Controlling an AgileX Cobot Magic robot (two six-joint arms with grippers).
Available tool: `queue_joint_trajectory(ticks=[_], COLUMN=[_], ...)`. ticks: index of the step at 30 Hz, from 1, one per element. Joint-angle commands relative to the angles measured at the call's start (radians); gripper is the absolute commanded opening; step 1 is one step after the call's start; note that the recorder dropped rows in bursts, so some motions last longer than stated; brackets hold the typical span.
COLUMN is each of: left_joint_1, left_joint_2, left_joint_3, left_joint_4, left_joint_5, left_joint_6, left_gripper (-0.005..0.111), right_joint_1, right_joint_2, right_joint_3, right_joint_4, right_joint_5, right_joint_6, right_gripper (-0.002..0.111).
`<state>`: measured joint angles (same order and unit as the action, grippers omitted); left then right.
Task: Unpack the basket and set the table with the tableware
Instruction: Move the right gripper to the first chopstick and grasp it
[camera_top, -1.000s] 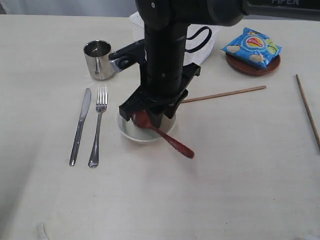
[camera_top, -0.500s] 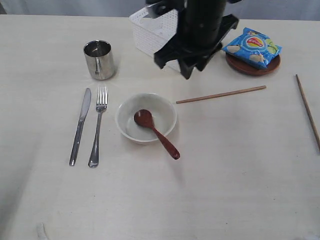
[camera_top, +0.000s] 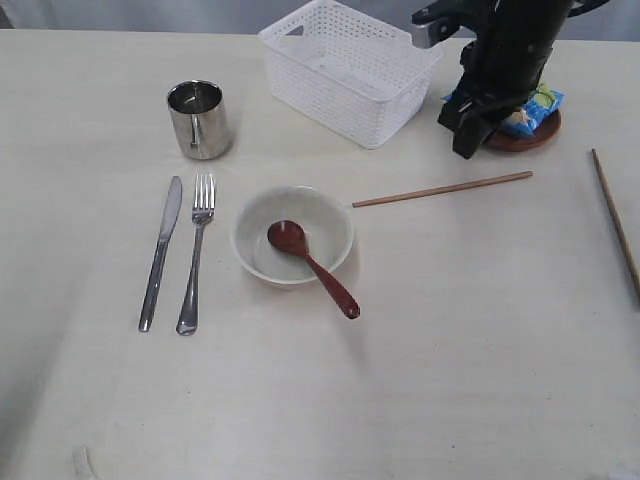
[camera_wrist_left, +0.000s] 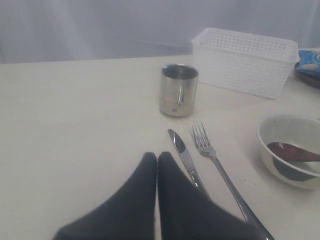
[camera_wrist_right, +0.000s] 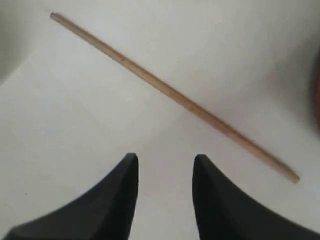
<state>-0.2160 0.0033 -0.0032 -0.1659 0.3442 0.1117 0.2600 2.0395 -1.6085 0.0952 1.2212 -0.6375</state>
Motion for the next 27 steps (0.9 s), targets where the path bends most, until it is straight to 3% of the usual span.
queue_joint_trajectory(ticks=[1, 7, 12, 27], left_joint_1=[-0.006, -0.006, -0.006, -0.006], left_joint_2=[-0.003, -0.003, -0.003, -0.003], left_joint_3=[0.003, 0.003, 0.003, 0.003], left_joint_4=[0.000, 0.002, 0.002, 0.002], left_joint_5=[-0.002, -0.002, -0.002, -0.002], left_joint_6=[0.001, 0.001, 0.001, 0.001], left_gripper=[0.000, 0.000, 0.000, 0.000], right_joint_1=[-0.014, -0.009, -0.011, -0.011], right_joint_2=[0.038, 0.072, 0.091, 0.199], right_joint_3=[-0.007, -0.007, -0.007, -0.007], right_joint_4=[0.089, 0.165, 0.165, 0.104], right_joint_5=[0.000, -0.004, -0.051, -0.117], right_joint_6=[-0.201, -0.486, -0.612, -0.693], right_gripper=[0.035, 0.035, 0.035, 0.035])
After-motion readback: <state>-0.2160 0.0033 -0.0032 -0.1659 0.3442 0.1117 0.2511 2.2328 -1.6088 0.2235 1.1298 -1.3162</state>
